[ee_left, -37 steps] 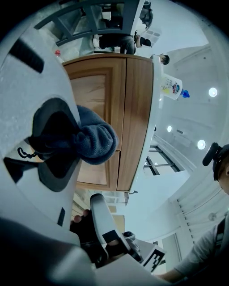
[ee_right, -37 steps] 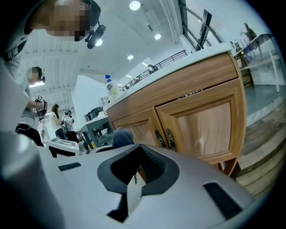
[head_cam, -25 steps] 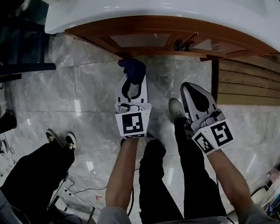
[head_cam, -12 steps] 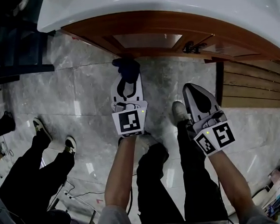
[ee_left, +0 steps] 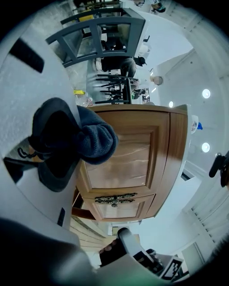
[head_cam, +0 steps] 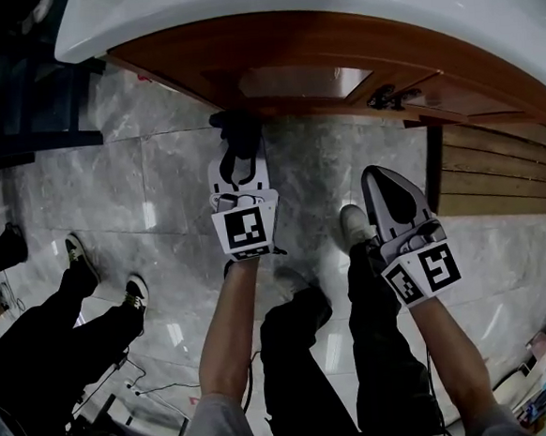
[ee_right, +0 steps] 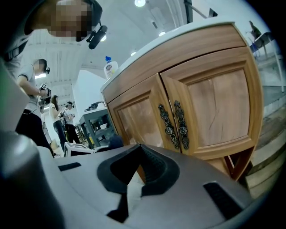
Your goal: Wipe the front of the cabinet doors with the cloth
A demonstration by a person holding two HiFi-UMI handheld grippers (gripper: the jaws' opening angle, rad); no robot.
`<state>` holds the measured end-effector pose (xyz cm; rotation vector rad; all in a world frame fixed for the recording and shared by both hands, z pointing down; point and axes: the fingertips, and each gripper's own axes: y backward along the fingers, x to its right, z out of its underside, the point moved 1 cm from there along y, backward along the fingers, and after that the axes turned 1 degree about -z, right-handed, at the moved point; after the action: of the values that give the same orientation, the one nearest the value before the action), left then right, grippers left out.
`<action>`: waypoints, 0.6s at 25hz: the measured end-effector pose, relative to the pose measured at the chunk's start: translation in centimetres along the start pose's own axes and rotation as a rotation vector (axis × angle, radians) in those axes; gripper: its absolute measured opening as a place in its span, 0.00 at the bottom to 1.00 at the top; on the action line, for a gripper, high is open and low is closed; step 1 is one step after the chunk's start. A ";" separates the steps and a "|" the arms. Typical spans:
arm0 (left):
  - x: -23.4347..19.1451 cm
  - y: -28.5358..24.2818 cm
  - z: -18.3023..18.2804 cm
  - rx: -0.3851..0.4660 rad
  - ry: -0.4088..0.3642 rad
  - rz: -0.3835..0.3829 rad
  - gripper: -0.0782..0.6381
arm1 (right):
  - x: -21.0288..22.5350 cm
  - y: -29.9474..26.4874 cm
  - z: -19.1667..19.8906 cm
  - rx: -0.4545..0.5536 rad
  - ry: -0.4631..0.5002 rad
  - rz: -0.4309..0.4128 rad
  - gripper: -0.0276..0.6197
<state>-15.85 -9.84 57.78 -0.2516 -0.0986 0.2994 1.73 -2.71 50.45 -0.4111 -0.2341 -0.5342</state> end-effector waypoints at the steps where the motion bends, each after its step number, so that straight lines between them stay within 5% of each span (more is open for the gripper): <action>1: -0.2 -0.3 0.3 0.000 -0.010 -0.001 0.24 | 0.2 -0.2 0.2 0.001 0.001 0.001 0.06; 15: -2.2 -3.3 2.3 0.006 -0.057 -0.017 0.24 | 1.8 -2.2 1.4 0.032 -0.003 0.009 0.06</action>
<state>-17.33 -12.99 60.73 -0.2367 -0.1563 0.2901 1.90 -4.63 52.94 -0.3815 -0.2431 -0.5208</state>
